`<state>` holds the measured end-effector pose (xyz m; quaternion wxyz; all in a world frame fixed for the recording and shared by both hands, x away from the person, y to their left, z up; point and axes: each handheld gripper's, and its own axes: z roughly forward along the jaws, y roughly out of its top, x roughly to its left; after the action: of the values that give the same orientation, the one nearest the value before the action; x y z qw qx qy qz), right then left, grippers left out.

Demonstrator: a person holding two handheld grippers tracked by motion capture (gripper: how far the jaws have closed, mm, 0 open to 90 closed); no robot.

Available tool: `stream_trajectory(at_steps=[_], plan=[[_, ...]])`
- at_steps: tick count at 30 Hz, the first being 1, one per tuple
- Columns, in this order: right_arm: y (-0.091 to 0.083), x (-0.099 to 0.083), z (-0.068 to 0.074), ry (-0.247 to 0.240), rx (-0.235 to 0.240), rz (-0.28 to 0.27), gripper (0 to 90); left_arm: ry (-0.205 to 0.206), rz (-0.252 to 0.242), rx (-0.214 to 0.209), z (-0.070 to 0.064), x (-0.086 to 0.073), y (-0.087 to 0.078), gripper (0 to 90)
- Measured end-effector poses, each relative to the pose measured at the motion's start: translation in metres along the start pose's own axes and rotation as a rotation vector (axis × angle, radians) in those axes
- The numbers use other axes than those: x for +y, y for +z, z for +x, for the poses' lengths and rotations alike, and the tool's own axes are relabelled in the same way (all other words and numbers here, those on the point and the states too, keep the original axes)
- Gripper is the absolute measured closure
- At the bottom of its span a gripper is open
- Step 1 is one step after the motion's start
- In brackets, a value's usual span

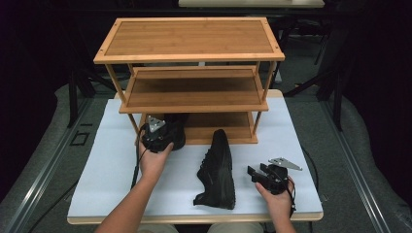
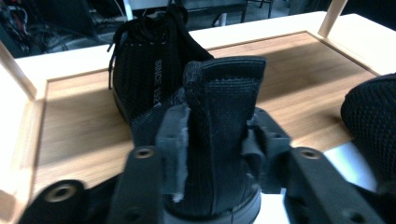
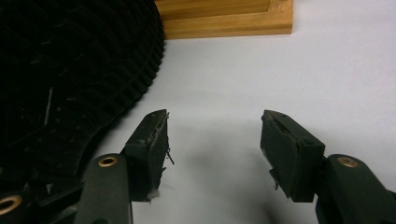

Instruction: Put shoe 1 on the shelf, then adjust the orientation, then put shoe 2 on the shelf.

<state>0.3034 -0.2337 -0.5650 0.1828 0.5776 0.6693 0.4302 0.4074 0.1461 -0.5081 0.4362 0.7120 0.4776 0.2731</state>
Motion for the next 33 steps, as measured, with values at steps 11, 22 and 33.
stream_trajectory(at_steps=[11, 22, 33], plan=[[-0.008, 0.004, 0.012, -0.068, -0.007, -0.029, 39.5, 0.062, -0.038, -0.126, 0.023, -0.028, -0.066, 50.6], [-0.016, 0.010, 0.032, -0.105, 0.030, -0.064, 38.7, -0.020, -0.103, -0.185, 0.063, -0.070, -0.108, 43.4], [-0.027, 0.019, 0.052, -0.149, 0.095, -0.096, 36.7, -0.067, -0.074, -0.090, 0.080, -0.094, -0.112, 41.1]])
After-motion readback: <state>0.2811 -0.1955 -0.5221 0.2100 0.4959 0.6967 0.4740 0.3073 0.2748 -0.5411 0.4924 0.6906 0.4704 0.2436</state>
